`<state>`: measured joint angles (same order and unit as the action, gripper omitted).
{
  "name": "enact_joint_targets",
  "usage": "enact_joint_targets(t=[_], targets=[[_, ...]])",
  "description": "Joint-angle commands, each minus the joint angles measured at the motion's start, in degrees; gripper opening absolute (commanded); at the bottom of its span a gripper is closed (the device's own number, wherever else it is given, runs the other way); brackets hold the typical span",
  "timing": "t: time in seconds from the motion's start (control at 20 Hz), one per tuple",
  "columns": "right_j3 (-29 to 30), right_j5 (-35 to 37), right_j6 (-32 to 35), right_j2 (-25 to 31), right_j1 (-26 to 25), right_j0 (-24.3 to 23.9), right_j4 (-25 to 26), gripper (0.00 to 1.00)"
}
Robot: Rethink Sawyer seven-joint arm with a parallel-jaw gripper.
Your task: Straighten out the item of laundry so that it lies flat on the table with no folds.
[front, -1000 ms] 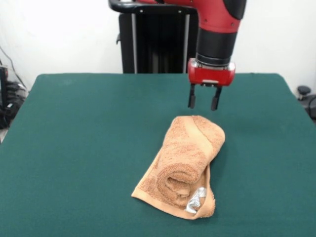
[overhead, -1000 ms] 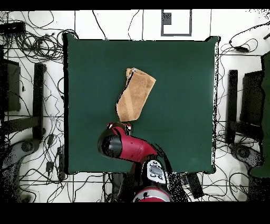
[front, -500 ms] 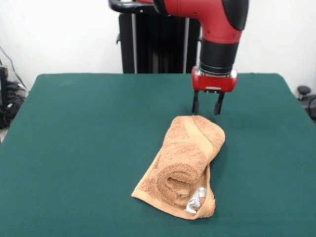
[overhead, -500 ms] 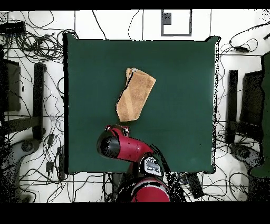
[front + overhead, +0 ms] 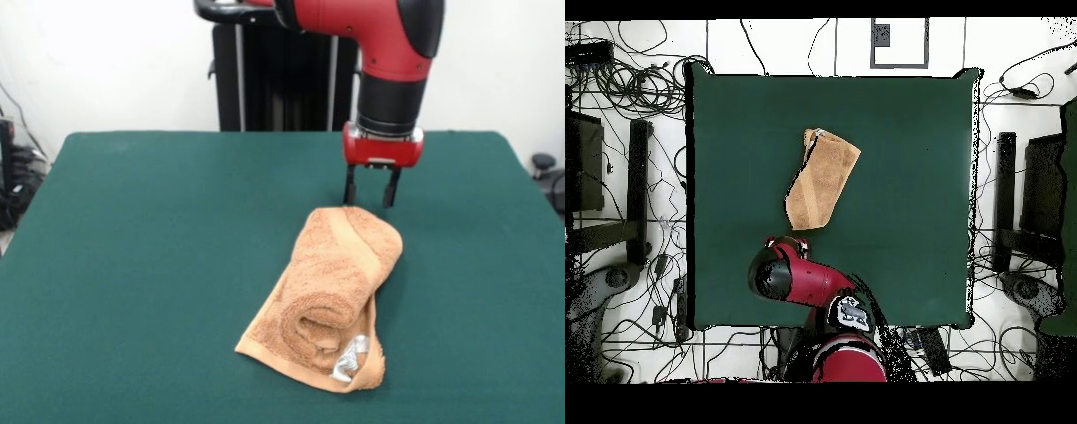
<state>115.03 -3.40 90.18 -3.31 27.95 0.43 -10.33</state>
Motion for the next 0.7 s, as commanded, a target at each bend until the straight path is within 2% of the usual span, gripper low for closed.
enact_joint_targets(t=[0.05,0.3,0.7], targets=[[-1.18,-0.37,12.10,4.26,2.05,1.09,-0.67,1.00],[-3.10,4.26,11.75,3.23,2.93,1.93,-2.76,1.00],[-3.84,3.96,10.86,2.72,2.62,1.92,-2.11,1.00]])
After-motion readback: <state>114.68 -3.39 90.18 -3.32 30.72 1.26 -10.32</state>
